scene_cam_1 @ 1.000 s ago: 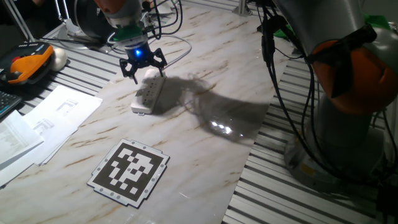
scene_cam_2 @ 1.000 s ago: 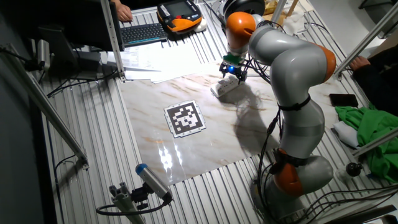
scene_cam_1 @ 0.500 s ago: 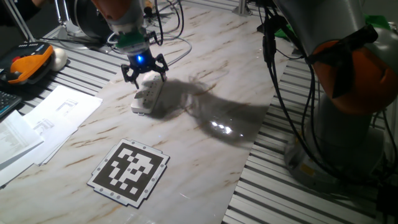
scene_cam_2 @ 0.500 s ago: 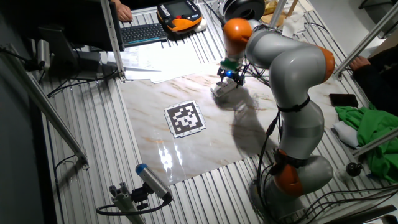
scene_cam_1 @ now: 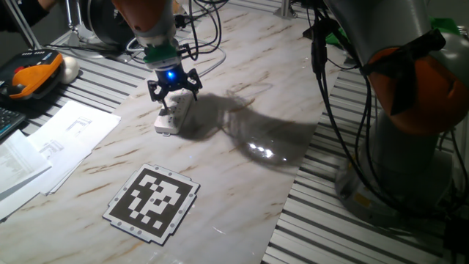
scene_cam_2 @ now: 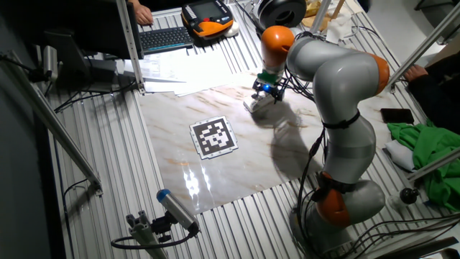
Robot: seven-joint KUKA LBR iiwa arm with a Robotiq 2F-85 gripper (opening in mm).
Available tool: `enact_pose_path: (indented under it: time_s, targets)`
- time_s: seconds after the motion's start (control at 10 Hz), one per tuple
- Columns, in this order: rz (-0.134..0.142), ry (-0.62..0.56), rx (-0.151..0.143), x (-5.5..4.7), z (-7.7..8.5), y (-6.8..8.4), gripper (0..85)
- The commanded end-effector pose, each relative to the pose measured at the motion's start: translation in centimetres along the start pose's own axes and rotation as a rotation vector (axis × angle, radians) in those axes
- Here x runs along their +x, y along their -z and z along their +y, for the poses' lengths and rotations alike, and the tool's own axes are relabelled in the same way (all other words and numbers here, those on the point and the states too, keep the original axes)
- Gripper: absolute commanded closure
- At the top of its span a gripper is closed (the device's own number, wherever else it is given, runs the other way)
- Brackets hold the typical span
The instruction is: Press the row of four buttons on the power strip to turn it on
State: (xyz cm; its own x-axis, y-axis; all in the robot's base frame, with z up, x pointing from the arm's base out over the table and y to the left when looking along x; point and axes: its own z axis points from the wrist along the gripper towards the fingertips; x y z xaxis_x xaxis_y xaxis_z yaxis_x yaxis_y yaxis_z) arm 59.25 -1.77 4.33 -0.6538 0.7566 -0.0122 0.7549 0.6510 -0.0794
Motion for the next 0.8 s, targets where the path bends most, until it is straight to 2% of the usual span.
enact_pose_path:
  time_s: [0.0,0.5,0.6,0.7]
  targets:
    - [-0.001,0.002,-0.006,-0.1,0.0,-0.4,0.0]
    - [-0.017,0.011,-0.022,0.1,-0.2,-1.7,0.0]
    - [-0.024,0.013,-0.011,-0.2,-0.1,-1.1,0.0]
    - [0.003,0.016,-0.003,-1.0,-0.2,0.3,0.0]
